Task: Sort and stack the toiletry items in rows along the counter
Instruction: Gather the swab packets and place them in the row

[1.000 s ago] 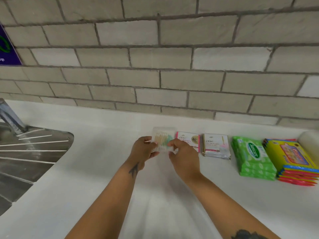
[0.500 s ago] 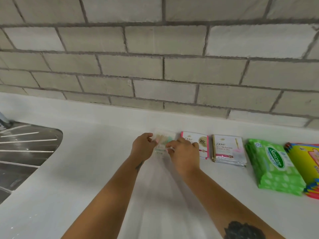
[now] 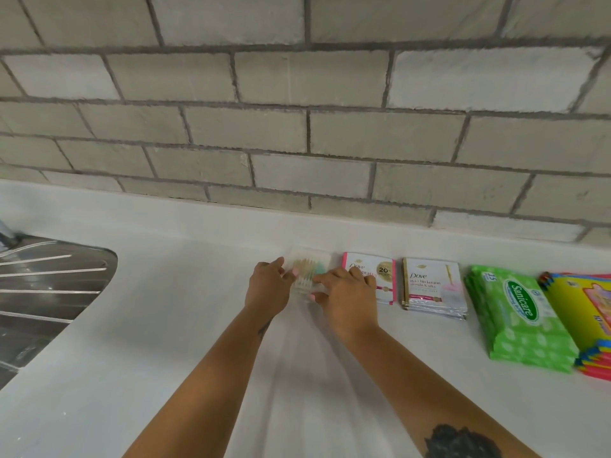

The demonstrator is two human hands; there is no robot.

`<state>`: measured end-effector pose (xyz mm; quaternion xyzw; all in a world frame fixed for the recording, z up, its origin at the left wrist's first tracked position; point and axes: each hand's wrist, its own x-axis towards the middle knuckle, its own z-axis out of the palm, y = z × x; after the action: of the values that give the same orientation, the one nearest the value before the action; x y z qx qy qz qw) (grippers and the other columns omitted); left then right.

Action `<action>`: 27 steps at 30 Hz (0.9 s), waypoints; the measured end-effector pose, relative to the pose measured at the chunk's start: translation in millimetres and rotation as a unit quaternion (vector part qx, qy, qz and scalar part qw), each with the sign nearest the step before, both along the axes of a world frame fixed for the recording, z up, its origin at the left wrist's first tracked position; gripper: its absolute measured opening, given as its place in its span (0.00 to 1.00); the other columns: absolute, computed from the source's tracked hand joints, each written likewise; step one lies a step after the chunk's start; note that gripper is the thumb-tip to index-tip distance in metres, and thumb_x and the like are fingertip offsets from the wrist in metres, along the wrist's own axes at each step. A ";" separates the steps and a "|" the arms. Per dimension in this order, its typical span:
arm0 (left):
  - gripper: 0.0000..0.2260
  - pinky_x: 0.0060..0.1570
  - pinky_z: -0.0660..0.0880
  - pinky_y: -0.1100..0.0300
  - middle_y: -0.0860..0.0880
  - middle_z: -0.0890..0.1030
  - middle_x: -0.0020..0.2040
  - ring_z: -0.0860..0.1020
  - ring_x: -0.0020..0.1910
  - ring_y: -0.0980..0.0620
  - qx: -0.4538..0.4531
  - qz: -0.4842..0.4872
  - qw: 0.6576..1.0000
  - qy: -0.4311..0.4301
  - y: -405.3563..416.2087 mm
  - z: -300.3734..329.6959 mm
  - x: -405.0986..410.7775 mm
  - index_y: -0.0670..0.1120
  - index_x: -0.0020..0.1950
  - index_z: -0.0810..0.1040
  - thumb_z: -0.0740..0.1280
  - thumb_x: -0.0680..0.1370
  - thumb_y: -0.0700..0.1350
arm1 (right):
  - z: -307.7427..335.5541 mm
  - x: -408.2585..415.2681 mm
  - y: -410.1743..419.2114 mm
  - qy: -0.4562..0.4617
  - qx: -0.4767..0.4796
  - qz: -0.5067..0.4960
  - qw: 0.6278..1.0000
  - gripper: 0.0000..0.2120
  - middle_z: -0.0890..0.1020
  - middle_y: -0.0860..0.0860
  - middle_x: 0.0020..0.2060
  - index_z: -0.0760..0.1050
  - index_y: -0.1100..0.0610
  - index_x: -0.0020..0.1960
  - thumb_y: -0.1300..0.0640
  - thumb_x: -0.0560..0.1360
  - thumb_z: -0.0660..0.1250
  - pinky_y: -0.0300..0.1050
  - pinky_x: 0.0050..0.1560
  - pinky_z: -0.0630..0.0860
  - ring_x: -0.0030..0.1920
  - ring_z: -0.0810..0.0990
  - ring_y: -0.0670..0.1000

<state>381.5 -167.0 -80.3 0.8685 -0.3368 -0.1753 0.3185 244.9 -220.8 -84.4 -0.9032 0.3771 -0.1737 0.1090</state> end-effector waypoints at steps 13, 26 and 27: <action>0.16 0.66 0.62 0.49 0.49 0.68 0.69 0.66 0.69 0.48 -0.107 -0.009 0.989 -0.100 23.1 36.4 -40.1 0.50 0.68 0.70 0.60 0.80 0.50 | 34.8 -36.1 12.8 -0.099 0.027 0.005 0.995 0.18 0.76 0.49 0.62 0.71 0.51 0.65 0.50 0.76 0.64 0.48 0.64 0.65 0.63 0.71 0.53; 0.16 0.59 0.58 0.77 0.52 0.71 0.66 0.68 0.65 0.57 -0.296 -0.131 0.942 -0.090 30.9 95.1 -148.9 0.47 0.67 0.70 0.60 0.80 0.47 | 99.1 -152.2 38.0 -0.276 0.053 -0.055 0.958 0.22 0.73 0.47 0.63 0.67 0.52 0.68 0.53 0.76 0.66 0.46 0.61 0.70 0.61 0.72 0.50; 0.16 0.62 0.60 0.73 0.53 0.71 0.66 0.68 0.66 0.57 -0.307 -0.141 0.939 -0.070 30.2 97.5 -160.9 0.47 0.67 0.70 0.61 0.80 0.47 | 102.4 -164.2 40.2 -0.284 0.051 -0.065 0.955 0.22 0.74 0.47 0.63 0.67 0.53 0.68 0.53 0.75 0.66 0.48 0.61 0.70 0.61 0.72 0.51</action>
<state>220.5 -136.8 17.2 0.6825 -0.5144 -0.0448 0.5173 80.7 -180.6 18.0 -0.7836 0.3964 -0.4100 0.2464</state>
